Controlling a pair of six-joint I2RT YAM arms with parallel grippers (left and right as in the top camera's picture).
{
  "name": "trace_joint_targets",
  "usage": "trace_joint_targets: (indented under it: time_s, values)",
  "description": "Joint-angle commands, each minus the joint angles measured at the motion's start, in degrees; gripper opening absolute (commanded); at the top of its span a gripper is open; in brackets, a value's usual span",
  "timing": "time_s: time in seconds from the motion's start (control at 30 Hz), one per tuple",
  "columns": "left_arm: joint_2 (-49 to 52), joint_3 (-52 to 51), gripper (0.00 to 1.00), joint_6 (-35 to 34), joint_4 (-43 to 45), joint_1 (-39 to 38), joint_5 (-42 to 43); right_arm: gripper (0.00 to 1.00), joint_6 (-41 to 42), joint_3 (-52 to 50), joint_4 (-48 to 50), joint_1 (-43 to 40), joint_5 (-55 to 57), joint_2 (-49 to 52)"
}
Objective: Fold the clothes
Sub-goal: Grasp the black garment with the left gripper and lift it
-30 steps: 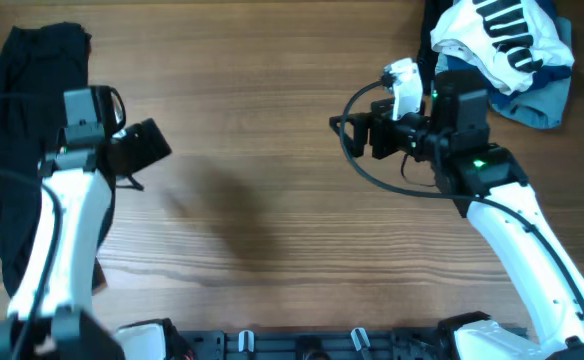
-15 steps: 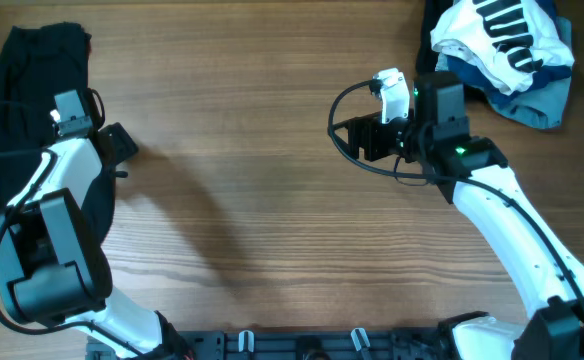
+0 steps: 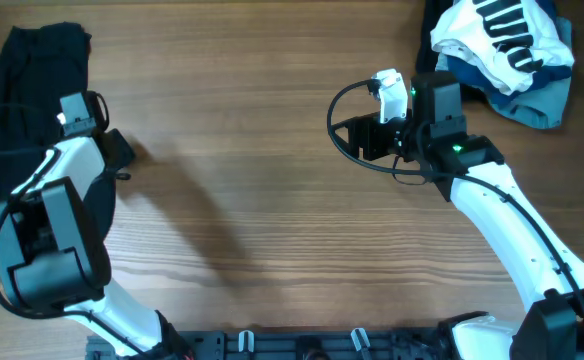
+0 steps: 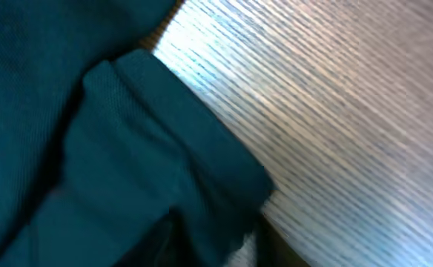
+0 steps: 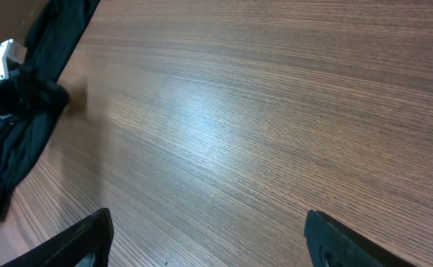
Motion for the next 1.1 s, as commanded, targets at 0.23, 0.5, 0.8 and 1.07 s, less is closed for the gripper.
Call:
trace_joint_targets:
  time_s: [0.23,0.5,0.8,1.07]
  values:
    - [-4.28,8.07,0.04,-0.2,-8.94,-2.47,15.63,0.74,0.42,1.29,0.55,0.17,0.37,0.55]
    - [-17.55,36.04,0.04,-8.09,-15.41,-16.52,32.35,0.73,2.03,1.33,0.74,-0.11,-4.68,0.42]
    - [-28.2,44.57,0.04,-13.7,-6.1,-24.44,32.33,0.87,1.62,1.33,9.38,-0.11,-10.47,-2.01]
    - [-29.86,44.57,0.04,-17.14,-1.4,-25.38,32.35,0.91,1.75,1.33,9.2,0.17,-13.14,-1.99]
